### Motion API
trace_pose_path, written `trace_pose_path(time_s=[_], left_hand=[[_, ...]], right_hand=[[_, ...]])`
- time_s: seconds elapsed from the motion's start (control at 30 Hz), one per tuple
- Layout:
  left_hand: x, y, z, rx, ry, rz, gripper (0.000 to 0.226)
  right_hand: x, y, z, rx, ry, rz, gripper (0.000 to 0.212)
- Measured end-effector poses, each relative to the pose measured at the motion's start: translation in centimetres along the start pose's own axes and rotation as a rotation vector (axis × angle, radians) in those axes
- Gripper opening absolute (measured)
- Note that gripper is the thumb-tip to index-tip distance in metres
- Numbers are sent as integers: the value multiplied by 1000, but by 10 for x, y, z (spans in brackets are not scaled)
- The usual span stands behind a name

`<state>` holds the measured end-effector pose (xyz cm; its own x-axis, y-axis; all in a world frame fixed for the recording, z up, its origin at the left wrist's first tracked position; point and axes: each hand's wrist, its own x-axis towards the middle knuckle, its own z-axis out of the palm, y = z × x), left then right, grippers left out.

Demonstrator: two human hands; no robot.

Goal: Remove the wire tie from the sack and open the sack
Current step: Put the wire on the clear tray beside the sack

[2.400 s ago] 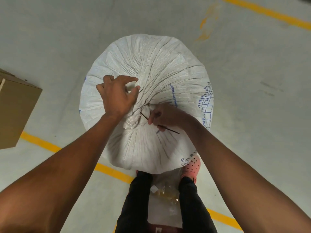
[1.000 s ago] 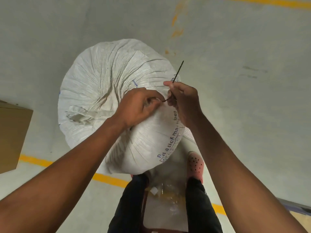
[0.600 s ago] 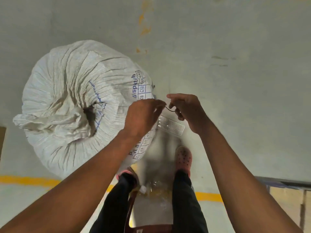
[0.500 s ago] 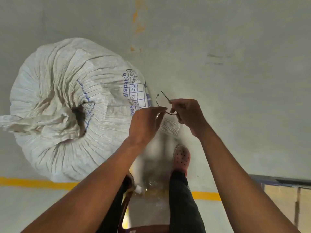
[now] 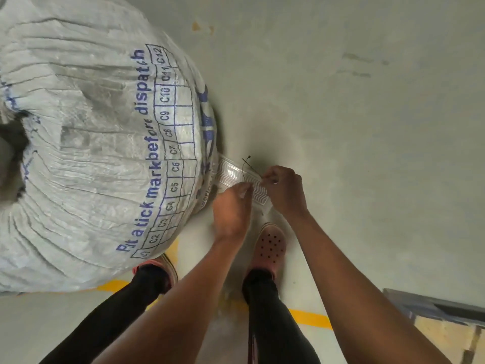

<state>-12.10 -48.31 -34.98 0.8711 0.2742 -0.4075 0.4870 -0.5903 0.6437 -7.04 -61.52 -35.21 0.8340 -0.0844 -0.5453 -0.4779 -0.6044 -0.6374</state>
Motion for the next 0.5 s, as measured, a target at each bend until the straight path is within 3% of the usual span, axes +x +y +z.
trace_pose_path(time_s=[0.17, 0.4, 0.5], left_hand=[[26, -48, 67, -5, 55, -173, 23], [71, -126, 152, -47, 116, -486, 24], [81, -146, 179, -121, 162, -539, 25]], right_hand=[[41, 59, 53, -146, 11, 66, 15], [114, 133, 118, -390, -12, -55, 20], [133, 155, 141, -481, -55, -105, 22]])
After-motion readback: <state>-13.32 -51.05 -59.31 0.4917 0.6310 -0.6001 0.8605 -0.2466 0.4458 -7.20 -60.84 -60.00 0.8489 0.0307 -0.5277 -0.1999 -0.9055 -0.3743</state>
